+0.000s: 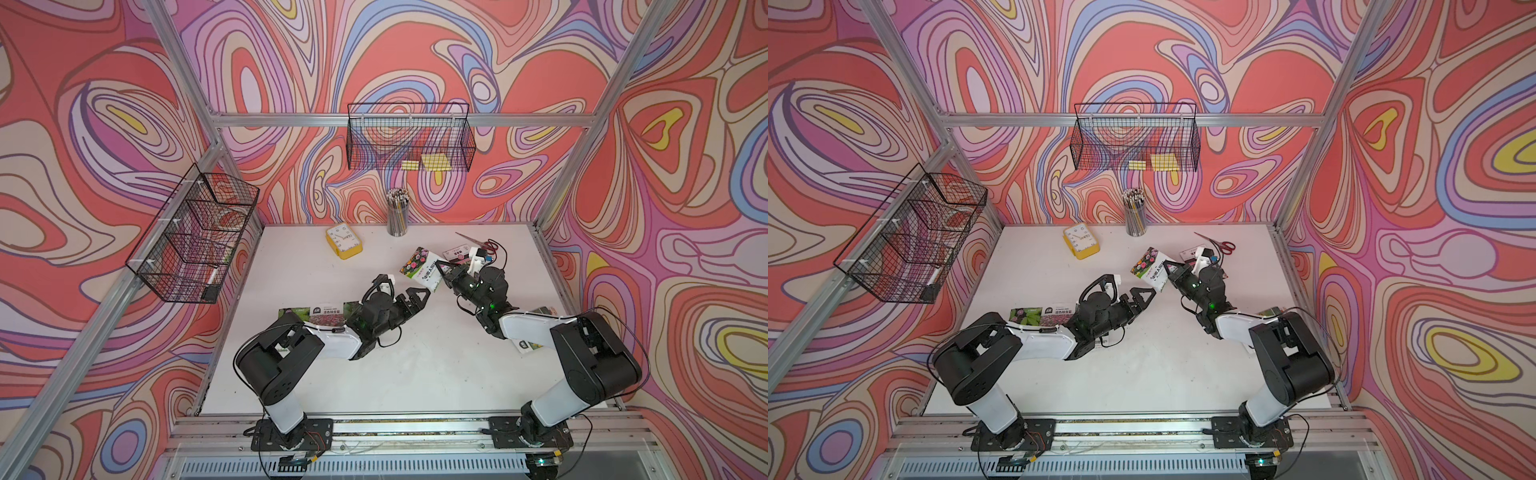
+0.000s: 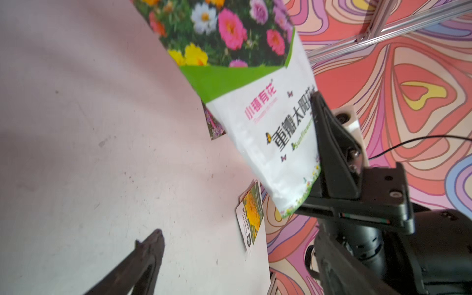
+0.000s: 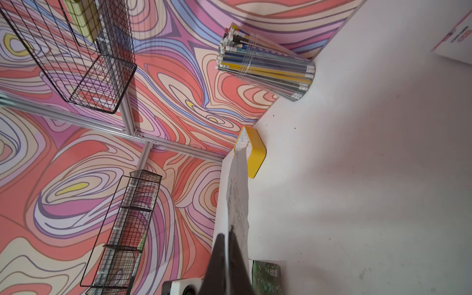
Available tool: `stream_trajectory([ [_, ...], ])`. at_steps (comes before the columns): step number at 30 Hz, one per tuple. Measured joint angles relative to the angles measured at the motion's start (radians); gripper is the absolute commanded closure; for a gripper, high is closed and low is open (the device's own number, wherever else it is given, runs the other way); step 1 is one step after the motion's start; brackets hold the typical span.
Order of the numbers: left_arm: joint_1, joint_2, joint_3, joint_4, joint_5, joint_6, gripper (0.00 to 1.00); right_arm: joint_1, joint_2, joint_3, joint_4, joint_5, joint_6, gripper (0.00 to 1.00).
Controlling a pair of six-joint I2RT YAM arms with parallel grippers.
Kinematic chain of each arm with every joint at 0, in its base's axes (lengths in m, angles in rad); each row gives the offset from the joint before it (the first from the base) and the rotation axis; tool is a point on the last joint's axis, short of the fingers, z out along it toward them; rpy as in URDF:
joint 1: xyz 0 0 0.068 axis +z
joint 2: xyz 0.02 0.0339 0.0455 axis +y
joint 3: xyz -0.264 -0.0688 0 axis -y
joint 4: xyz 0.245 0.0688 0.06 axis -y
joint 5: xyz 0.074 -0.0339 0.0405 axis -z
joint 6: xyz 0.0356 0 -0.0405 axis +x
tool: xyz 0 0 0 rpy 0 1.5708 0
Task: Arrange the seed packets in a row
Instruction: Place the seed packet at the center of the board.
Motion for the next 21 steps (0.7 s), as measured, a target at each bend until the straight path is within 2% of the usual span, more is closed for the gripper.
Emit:
stream_trajectory([
  [4, 0.000, 0.054, 0.009, 0.083, -0.029, -0.003, 0.23, 0.016, 0.000, -0.025, 0.015, 0.026, 0.021, 1.00],
  [7, 0.000, 0.102, 0.039, 0.113, -0.032, -0.010, 0.36, 0.030, 0.000, -0.045, 0.038, 0.037, 0.043, 1.00],
  [8, 0.000, 0.116, 0.046, 0.127, -0.033, -0.013, 0.48, 0.032, 0.000, -0.050, 0.045, 0.040, 0.048, 1.00],
  [9, 0.000, 0.128, 0.051, 0.143, -0.035, -0.014, 0.67, 0.036, 0.000, -0.055, 0.052, 0.043, 0.053, 1.00],
  [10, 0.000, 0.140, 0.053, 0.163, -0.039, -0.020, 0.98, 0.038, 0.000, -0.060, 0.056, 0.044, 0.055, 1.00],
  [17, -0.001, 0.156, 0.033, 0.243, -0.062, -0.028, 1.00, 0.040, -0.008, -0.086, 0.051, 0.065, 0.054, 0.99],
  [18, -0.001, 0.154, 0.024, 0.253, -0.060, -0.028, 1.00, 0.041, -0.013, -0.090, 0.045, 0.064, 0.050, 0.93],
  [21, 0.006, 0.138, 0.000, 0.260, -0.042, -0.021, 1.00, 0.043, -0.040, -0.095, -0.005, 0.054, 0.027, 0.48],
])
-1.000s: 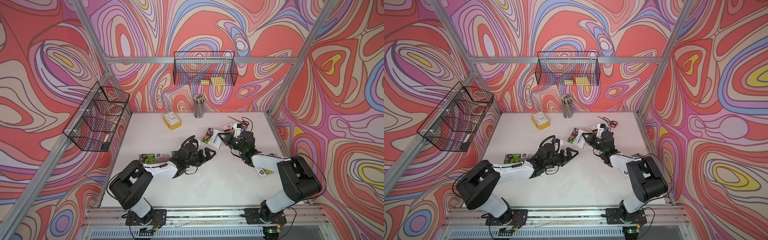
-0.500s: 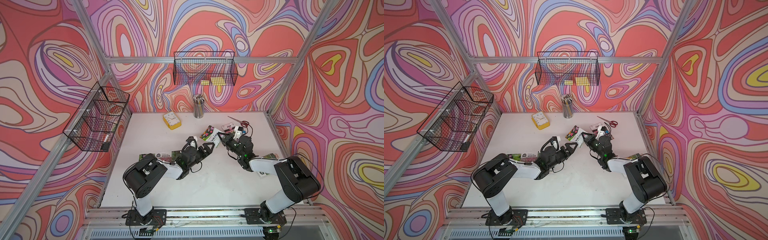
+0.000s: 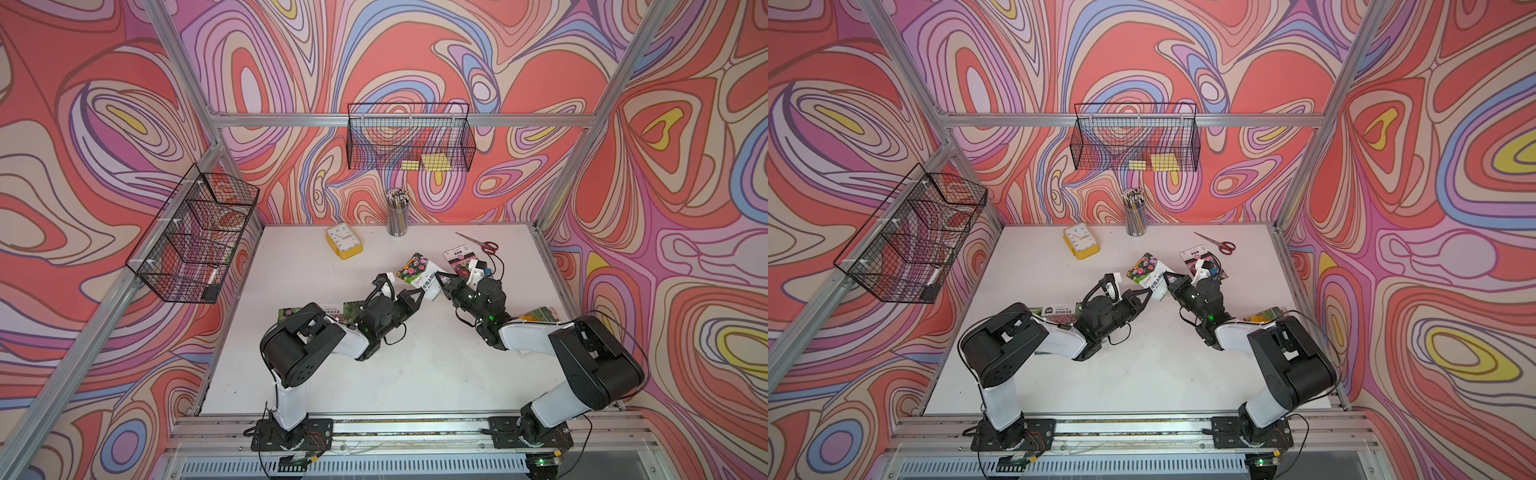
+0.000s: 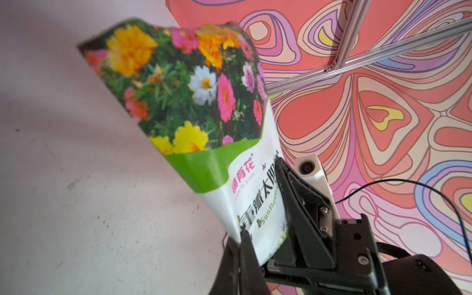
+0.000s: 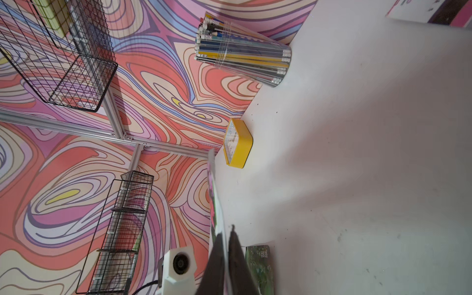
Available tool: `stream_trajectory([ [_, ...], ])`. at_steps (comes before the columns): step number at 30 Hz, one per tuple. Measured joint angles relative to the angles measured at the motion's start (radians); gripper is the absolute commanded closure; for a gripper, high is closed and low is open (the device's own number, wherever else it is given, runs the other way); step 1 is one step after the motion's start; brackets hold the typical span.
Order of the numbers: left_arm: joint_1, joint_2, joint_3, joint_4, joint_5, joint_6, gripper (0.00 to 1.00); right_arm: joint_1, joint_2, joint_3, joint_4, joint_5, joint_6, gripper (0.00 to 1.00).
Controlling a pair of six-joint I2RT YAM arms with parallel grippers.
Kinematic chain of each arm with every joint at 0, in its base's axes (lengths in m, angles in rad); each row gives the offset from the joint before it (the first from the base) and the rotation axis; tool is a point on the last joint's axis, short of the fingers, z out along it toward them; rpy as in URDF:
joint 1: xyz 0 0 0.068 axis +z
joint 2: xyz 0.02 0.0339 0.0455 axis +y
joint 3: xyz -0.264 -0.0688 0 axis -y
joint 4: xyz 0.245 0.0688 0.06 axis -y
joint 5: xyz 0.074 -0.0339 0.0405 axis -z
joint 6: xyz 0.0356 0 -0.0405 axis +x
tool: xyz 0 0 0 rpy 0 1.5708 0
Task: Arrange the seed packets in a row
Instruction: Place the seed packet at the center of the board.
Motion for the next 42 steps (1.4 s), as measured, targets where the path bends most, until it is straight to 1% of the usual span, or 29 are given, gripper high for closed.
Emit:
stream_trajectory([
  [1, 0.010, -0.010, -0.005, -0.006, 0.019, 0.001, 1.00, -0.001, -0.013, 0.001, -0.024, -0.013, -0.016, 0.38],
  [2, 0.022, -0.019, -0.005, -0.014, 0.042, 0.004, 1.00, -0.004, -0.025, 0.006, -0.053, -0.027, -0.033, 0.33],
  [3, 0.038, -0.026, -0.005, -0.017, 0.079, 0.005, 1.00, -0.010, -0.035, 0.016, -0.087, -0.053, -0.063, 0.30],
  [8, 0.125, -0.040, -0.016, -0.013, 0.302, 0.001, 1.00, -0.066, -0.028, 0.108, -0.233, -0.249, -0.187, 0.29],
  [10, 0.159, -0.053, -0.034, -0.027, 0.414, -0.001, 1.00, -0.085, -0.024, 0.133, -0.290, -0.321, -0.245, 0.29],
  [13, 0.184, -0.077, -0.037, -0.080, 0.562, 0.001, 1.00, -0.100, -0.024, 0.134, -0.356, -0.398, -0.315, 0.30],
  [15, 0.187, -0.100, -0.038, -0.132, 0.637, 0.013, 1.00, -0.101, -0.024, 0.134, -0.391, -0.446, -0.346, 0.33],
  [18, 0.190, -0.143, -0.039, -0.233, 0.712, 0.055, 1.00, -0.101, -0.024, 0.131, -0.408, -0.503, -0.370, 0.45],
  [21, 0.190, -0.181, -0.037, -0.347, 0.740, 0.108, 1.00, -0.100, -0.024, 0.109, -0.385, -0.537, -0.369, 0.58],
  [22, 0.190, -0.189, -0.032, -0.390, 0.743, 0.129, 1.00, -0.100, -0.024, 0.098, -0.380, -0.544, -0.367, 0.62],
  [24, 0.190, -0.201, -0.022, -0.459, 0.744, 0.162, 1.00, -0.100, -0.026, 0.077, -0.371, -0.547, -0.361, 0.68],
  [28, 0.192, -0.242, -0.005, -0.603, 0.735, 0.233, 1.00, -0.100, -0.047, 0.054, -0.377, -0.546, -0.354, 0.88],
  [30, 0.192, -0.264, 0.009, -0.666, 0.729, 0.266, 1.00, -0.100, -0.063, 0.052, -0.375, -0.547, -0.349, 1.00],
  [33, 0.192, -0.286, 0.035, -0.746, 0.720, 0.309, 1.00, -0.100, -0.080, 0.051, -0.368, -0.547, -0.346, 1.00],
  [34, 0.192, -0.292, 0.044, -0.770, 0.717, 0.320, 0.85, -0.100, -0.083, 0.050, -0.367, -0.547, -0.344, 1.00],
  [35, 0.192, -0.297, 0.058, -0.806, 0.712, 0.336, 0.64, -0.099, -0.084, 0.049, -0.365, -0.546, -0.343, 1.00],
  [36, 0.195, -0.304, 0.074, -0.853, 0.705, 0.356, 0.52, -0.098, -0.084, 0.045, -0.361, -0.538, -0.343, 1.00],
  [39, 0.227, -0.344, 0.120, -1.035, 0.644, 0.418, 0.36, -0.090, -0.085, 0.019, -0.353, -0.493, -0.343, 1.00],
  [42, 0.290, -0.452, 0.138, -1.223, 0.522, 0.471, 0.30, -0.042, -0.084, -0.028, -0.332, -0.399, -0.340, 1.00],
])
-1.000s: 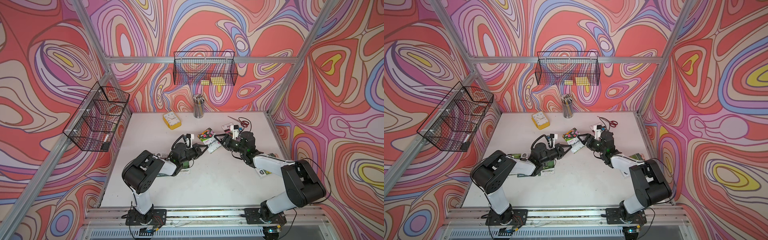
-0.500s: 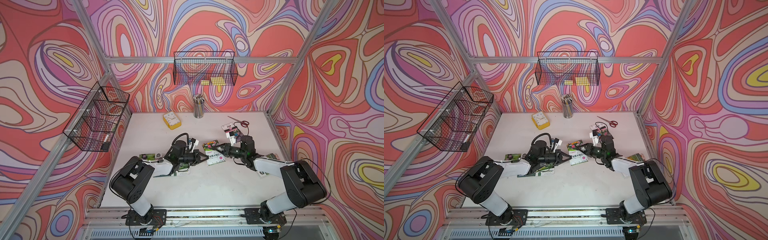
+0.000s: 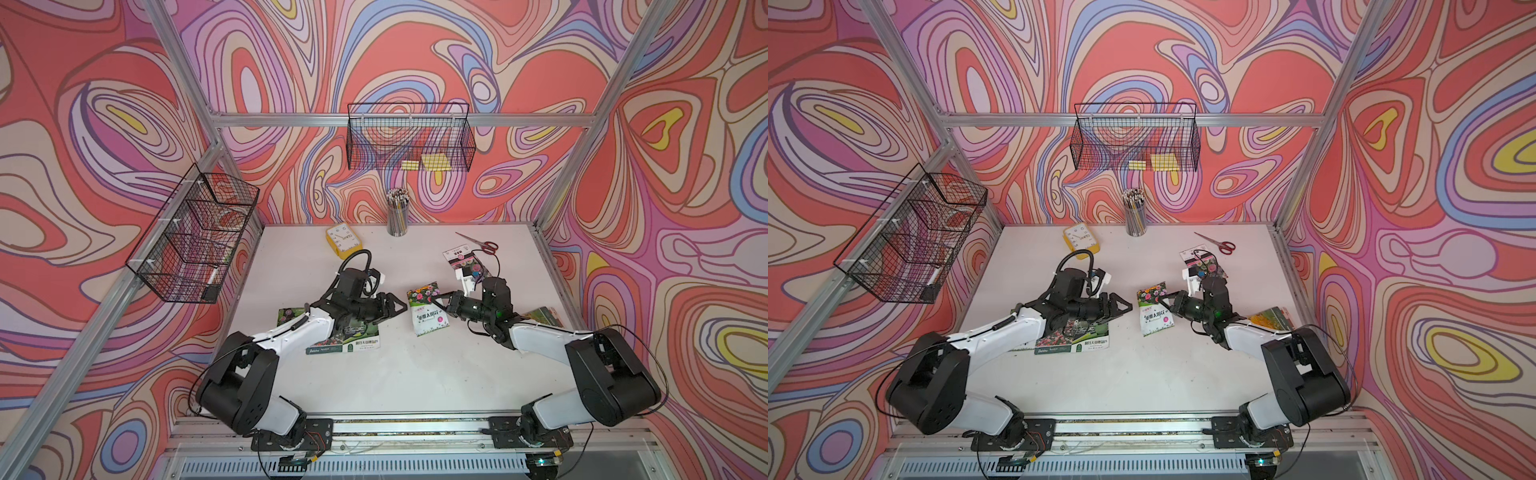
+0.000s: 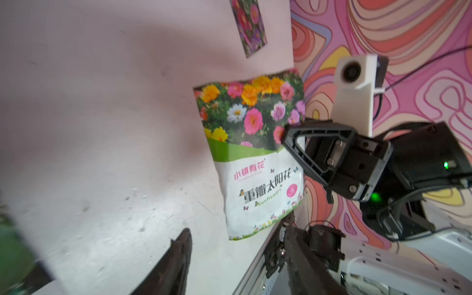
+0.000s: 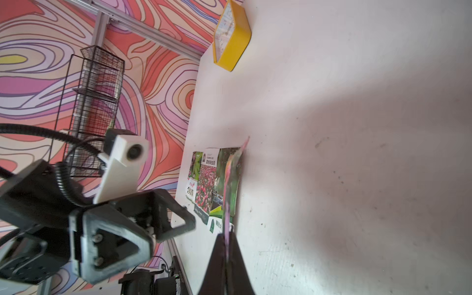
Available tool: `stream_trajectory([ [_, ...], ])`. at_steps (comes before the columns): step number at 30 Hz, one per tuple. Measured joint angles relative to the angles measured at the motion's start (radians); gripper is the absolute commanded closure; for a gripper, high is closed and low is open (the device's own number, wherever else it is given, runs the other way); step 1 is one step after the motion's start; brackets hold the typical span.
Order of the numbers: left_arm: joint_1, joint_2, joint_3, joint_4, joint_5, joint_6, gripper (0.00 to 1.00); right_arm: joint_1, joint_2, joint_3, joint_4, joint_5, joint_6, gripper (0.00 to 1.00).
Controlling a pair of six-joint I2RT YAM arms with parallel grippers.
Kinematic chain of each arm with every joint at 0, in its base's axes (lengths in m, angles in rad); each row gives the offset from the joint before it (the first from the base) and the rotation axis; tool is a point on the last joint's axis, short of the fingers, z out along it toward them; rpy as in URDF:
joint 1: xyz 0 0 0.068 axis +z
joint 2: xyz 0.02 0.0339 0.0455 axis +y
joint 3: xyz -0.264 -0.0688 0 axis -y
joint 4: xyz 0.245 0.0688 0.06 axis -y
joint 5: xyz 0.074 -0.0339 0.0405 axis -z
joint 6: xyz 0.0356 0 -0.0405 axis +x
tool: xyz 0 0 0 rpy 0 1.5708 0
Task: Arrange the seed packets in a row
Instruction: Place the seed packet at the center of the board.
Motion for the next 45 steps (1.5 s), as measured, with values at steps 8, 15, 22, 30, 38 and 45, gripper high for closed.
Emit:
stream_trajectory([
  [8, 0.043, -0.276, 0.004, -0.257, -0.311, 0.034, 0.27, 0.130, 0.147, -0.028, 0.140, 0.244, 0.043, 1.00],
  [15, 0.043, -0.324, -0.049, -0.290, -0.392, 0.026, 0.28, 0.274, 0.311, 0.050, 0.241, 0.399, 0.087, 1.00],
  [22, 0.043, -0.327, -0.072, -0.303, -0.401, 0.023, 0.28, 0.298, 0.411, 0.112, 0.284, 0.441, 0.122, 1.00],
  [30, 0.043, -0.331, -0.078, -0.301, -0.397, 0.024, 0.29, 0.306, 0.473, 0.183, 0.276, 0.420, 0.136, 1.00],
  [38, 0.043, -0.331, -0.082, -0.301, -0.391, 0.024, 0.29, 0.306, 0.475, 0.184, 0.248, 0.396, 0.137, 1.00],
  [45, 0.043, -0.331, -0.082, -0.301, -0.388, 0.024, 0.30, 0.306, 0.486, 0.185, 0.222, 0.377, 0.140, 1.00],
])
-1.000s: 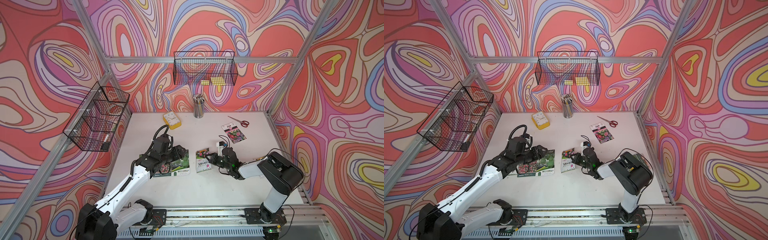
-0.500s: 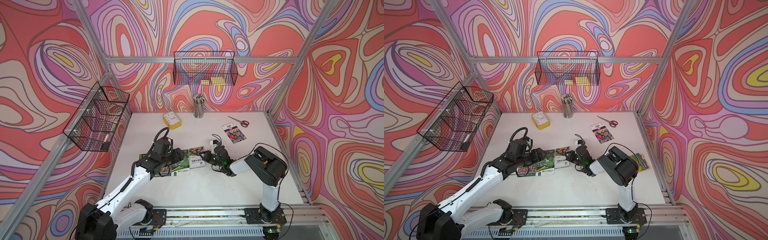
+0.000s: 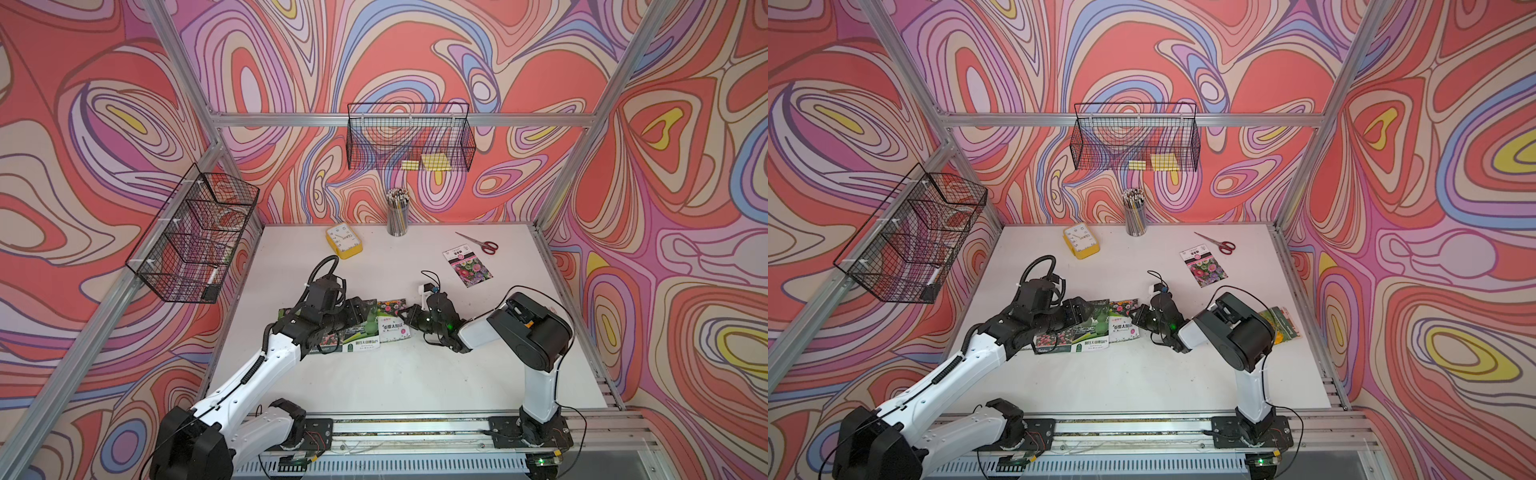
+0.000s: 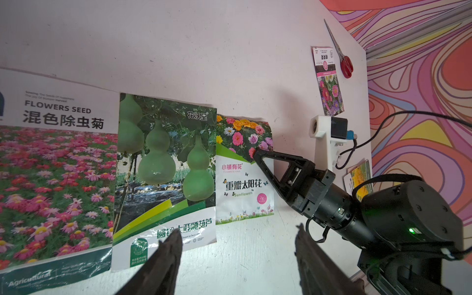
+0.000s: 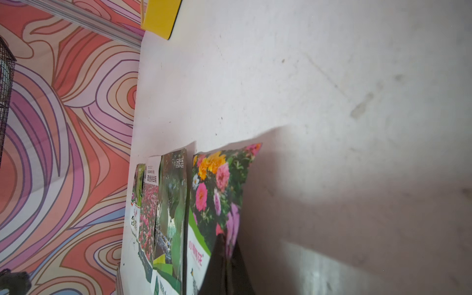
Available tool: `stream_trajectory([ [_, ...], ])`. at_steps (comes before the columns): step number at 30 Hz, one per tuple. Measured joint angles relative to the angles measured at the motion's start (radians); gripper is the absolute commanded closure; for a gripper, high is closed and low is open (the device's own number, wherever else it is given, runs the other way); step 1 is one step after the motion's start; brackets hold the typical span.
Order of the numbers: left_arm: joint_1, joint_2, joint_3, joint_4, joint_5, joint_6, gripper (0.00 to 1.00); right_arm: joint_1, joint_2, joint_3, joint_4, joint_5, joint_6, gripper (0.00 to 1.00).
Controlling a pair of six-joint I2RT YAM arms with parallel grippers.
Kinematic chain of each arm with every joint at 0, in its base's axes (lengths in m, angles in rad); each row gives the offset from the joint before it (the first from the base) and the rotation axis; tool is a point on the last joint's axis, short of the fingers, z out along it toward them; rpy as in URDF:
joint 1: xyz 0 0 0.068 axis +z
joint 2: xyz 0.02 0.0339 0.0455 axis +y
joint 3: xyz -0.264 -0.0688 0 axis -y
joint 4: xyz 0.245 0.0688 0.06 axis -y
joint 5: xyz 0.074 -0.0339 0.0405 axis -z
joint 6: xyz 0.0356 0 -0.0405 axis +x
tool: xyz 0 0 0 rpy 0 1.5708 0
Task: Arrange the seed packets in a row
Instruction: Place the seed packet at the center of the board, then adjust the seed packet at the center of the board.
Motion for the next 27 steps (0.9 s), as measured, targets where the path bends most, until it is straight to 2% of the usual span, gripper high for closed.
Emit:
stream_trajectory([
  [3, 0.000, 0.000, 0.000, 0.000, 0.004, 0.000, 0.30, 0.000, 0.000, 0.000, -0.006, -0.001, 0.001, 1.00],
  [4, 0.000, 0.000, 0.000, 0.000, 0.006, 0.000, 0.30, 0.000, 0.000, 0.000, -0.010, -0.001, 0.001, 0.97],
  [6, 0.000, 0.000, 0.000, 0.001, 0.008, 0.000, 0.30, 0.000, 0.000, 0.000, -0.016, -0.001, 0.004, 0.87],
  [10, 0.000, 0.000, 0.000, 0.006, 0.010, 0.000, 0.30, 0.003, -0.023, -0.008, -0.029, 0.003, 0.010, 0.59],
  [14, 0.000, 0.001, 0.000, 0.008, 0.014, 0.000, 0.29, 0.009, -0.080, -0.020, -0.087, 0.031, 0.012, 0.43],
  [17, 0.000, 0.005, 0.000, 0.008, 0.016, 0.001, 0.28, 0.016, -0.135, -0.017, -0.193, 0.079, 0.003, 0.36],
  [18, 0.000, 0.009, 0.000, 0.008, 0.018, 0.002, 0.20, 0.018, -0.159, -0.013, -0.247, 0.104, -0.004, 0.33],
  [19, 0.000, 0.016, 0.000, 0.008, 0.021, 0.005, 0.01, 0.019, -0.186, -0.008, -0.305, 0.132, -0.011, 0.29],
  [21, 0.000, 0.038, 0.005, 0.014, 0.035, 0.008, 0.01, 0.021, -0.240, 0.011, -0.423, 0.195, -0.035, 0.22],
  [25, -0.004, 0.147, 0.060, 0.032, 0.068, 0.011, 0.01, -0.001, -0.322, 0.109, -0.644, 0.304, -0.132, 0.16],
  [27, -0.012, 0.220, 0.106, 0.054, 0.077, 0.015, 0.01, -0.047, -0.335, 0.172, -0.709, 0.315, -0.179, 0.04],
])
